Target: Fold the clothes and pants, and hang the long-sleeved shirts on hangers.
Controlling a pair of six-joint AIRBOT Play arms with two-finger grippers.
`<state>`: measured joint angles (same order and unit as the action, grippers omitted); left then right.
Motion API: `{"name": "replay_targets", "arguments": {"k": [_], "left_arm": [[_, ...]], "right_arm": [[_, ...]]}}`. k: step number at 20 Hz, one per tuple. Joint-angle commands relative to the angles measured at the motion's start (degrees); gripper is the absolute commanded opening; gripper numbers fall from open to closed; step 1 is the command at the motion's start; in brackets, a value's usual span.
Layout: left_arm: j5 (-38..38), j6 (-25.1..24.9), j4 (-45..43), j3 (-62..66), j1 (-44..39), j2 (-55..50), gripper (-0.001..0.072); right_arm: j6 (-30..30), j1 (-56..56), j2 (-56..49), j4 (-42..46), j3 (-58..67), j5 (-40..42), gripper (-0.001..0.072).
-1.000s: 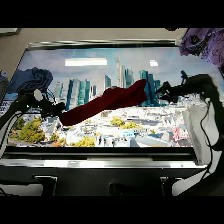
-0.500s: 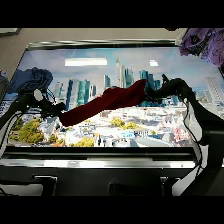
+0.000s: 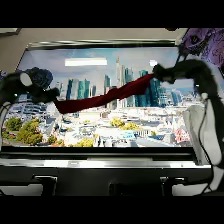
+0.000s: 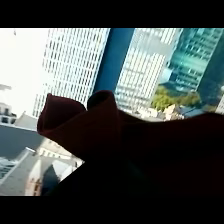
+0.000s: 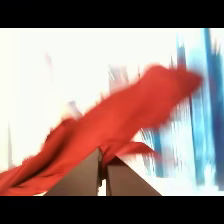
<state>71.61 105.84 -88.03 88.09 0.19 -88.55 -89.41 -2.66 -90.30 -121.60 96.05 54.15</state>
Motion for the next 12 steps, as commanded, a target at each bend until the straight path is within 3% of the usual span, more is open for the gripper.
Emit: {"name": "replay_targets", "arguments": {"k": [1, 7, 12], "left_arm": [[8.7, -1.51, -7.28, 13.53, 0.22, 4.02, 0.0022], [27.36, -1.25, -12.96, 22.86, 1.09, 19.37, 0.0022], [27.87, 6.38, -12.92, 22.86, 1.16, 30.4, 0.0022]], "right_arm": [[5.62, 0.04, 14.97, 11.54, 4.31, 0.37, 0.0026], [10.05, 0.07, 39.65, 22.05, 6.97, 8.83, 0.0026], [15.93, 0.07, 48.15, 22.64, 6.95, 9.64, 0.0026]]}}
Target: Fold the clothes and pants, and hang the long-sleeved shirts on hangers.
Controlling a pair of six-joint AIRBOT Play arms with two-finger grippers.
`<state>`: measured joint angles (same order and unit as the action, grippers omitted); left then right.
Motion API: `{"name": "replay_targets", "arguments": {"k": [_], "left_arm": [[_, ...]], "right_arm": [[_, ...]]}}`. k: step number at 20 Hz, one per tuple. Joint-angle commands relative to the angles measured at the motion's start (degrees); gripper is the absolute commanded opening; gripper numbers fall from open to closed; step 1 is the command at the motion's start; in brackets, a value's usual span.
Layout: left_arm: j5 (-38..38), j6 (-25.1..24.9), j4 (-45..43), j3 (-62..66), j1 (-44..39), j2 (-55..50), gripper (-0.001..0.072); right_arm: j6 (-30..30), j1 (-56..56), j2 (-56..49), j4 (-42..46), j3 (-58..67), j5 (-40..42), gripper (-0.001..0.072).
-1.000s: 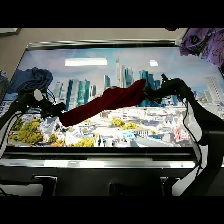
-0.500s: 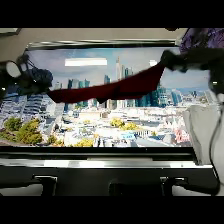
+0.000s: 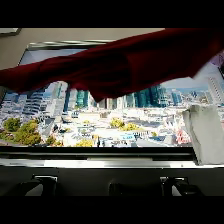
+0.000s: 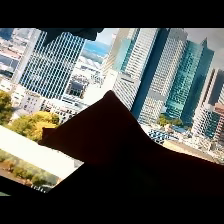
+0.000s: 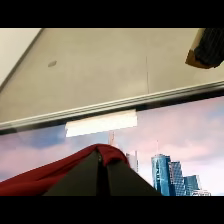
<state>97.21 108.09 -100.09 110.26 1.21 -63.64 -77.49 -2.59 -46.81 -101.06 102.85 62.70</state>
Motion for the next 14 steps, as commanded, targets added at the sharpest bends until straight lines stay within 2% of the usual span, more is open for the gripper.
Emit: {"name": "replay_targets", "arguments": {"k": [1, 5, 7, 11, 14], "left_arm": [[2.29, 4.7, -0.13, 0.7, 0.11, 5.77, 0.0022], [1.07, 4.17, 3.37, -4.24, 0.11, 1.73, 0.0022], [-2.82, 3.13, 6.19, -10.34, 0.11, -2.16, 0.0023], [-19.61, 2.84, 14.95, -23.56, 0.11, -12.81, 0.0023], [-31.71, 0.44, 23.06, -28.26, 0.11, -23.21, 0.0023]], "right_arm": [[4.55, 0.0, 3.74, 2.1, 0.15, 1.4, 0.0026], [4.48, 0.0, -7.61, -0.79, 0.15, 3.06, 0.0027], [4.44, 0.04, -16.85, -5.46, 0.15, 3.63, 0.0027], [2.93, 0.07, -37.83, -11.61, 0.11, 3.41, 0.0027], [1.64, 0.07, -52.28, -14.95, 0.11, 1.07, 0.0027]]}}
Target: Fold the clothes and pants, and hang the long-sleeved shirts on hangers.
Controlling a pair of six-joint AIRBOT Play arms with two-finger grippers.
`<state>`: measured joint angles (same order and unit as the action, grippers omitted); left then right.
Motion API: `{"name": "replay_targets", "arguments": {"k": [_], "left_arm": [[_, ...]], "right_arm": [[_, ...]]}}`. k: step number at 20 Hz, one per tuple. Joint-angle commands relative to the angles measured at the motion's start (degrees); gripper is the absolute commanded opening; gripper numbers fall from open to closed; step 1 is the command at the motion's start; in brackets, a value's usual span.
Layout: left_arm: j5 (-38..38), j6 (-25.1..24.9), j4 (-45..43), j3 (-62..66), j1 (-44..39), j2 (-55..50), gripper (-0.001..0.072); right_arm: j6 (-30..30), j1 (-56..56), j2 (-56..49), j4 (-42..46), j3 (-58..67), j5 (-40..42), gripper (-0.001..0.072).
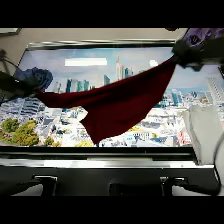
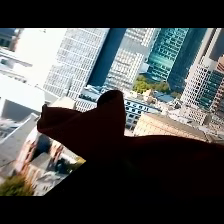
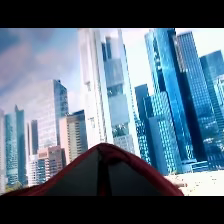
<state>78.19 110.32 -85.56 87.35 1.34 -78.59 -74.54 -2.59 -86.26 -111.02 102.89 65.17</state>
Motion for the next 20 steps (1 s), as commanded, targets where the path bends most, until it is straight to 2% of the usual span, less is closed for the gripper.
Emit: {"name": "replay_targets", "arguments": {"k": [1, 4, 7, 9, 11, 13, 14, 15, 17, 20], "left_arm": [[-15.5, -3.39, 11.45, -5.33, 0.0, -12.17, 0.0023], [-21.68, -7.43, 19.8, -5.31, 0.0, -20.09, 0.0023], [-23.98, -7.54, 21.94, -5.22, 0.02, -21.77, 0.0027], [-22.91, -8.07, 21.92, -5.2, 1.31, -19.96, 0.0183], [-20.52, -11.54, 21.92, -5.2, 4.31, -15.69, 0.0405], [-17.16, -14.4, 21.94, -5.27, 8.48, -9.62, 0.0421], [-15.21, -15.47, 21.94, -5.33, 10.47, -6.51, 0.0508], [-13.33, -15.89, 22.01, -5.9, 12.24, -3.26, 0.0527], [-11.34, -15.87, 22.03, -10.08, 13.31, 2.12, 0.0526], [-13.33, -15.91, 26.4, -23.89, 10.47, 6.23, 0.0526]], "right_arm": [[-1.36, 0.07, -16.44, -6.54, 0.07, -2.56, 0.0027], [-1.92, 0.07, -23.85, -9.9, 0.07, -5.86, 0.0027], [-3.13, 0.04, -25.16, -9.84, 0.07, -6.38, 0.0027], [-5.92, 0.04, -24.24, -9.81, 0.07, -5.86, 0.0026], [-9.27, 0.04, -22.47, -9.75, 0.07, -4.76, 0.0026], [-9.27, 0.04, -20.55, -9.27, 0.07, -3.72, 0.0026], [-9.25, 0.04, -19.41, -8.39, 0.07, -3.28, 0.0026], [-9.27, 0.04, -18.4, -7.74, 0.07, -2.95, 0.0026], [-9.29, 0.04, -16.57, -7.63, 0.07, -2.1, 0.0026], [-9.27, 0.04, -15.06, -7.67, 0.07, -0.39, 0.0026]]}}
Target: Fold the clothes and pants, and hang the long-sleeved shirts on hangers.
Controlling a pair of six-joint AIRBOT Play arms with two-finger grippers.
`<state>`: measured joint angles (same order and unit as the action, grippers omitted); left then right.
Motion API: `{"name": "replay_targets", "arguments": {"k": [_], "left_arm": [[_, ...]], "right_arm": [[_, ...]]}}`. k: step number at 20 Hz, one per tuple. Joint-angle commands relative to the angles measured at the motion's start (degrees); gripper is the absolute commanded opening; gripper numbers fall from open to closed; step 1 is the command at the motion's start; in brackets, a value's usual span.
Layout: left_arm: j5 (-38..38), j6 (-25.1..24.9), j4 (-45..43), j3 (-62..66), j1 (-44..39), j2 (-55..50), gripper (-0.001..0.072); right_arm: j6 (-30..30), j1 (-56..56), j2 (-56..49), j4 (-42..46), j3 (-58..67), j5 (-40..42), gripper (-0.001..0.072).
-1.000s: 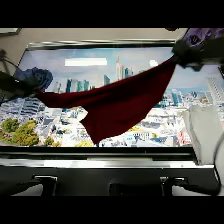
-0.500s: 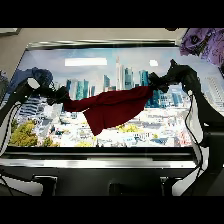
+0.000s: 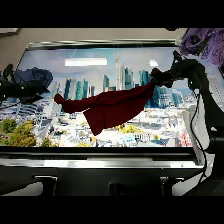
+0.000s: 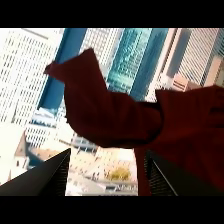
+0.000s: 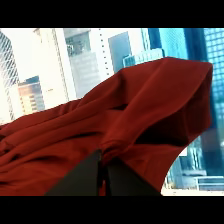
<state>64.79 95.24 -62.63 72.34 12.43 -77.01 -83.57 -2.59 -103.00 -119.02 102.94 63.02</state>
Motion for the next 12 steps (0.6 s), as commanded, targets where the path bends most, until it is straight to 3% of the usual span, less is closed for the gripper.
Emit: {"name": "replay_targets", "arguments": {"k": [1, 6, 12], "left_arm": [[-1.9, -1.51, 6.58, -13.75, -2.1, 4.9, 0.0526], [-16.41, -11.37, 25.07, -30.32, -11.85, 3.82, 0.0526], [-21.14, -12.98, 30.8, -30.88, -22.43, -2.4, 0.0526]], "right_arm": [[-0.24, 0.04, 1.97, 0.35, 0.02, 2.58, 0.0026], [-0.2, 0.04, 2.29, 0.33, 0.02, 6.45, 0.0027], [0.04, 0.04, 2.29, 0.31, 0.02, 7.02, 0.0027]]}}
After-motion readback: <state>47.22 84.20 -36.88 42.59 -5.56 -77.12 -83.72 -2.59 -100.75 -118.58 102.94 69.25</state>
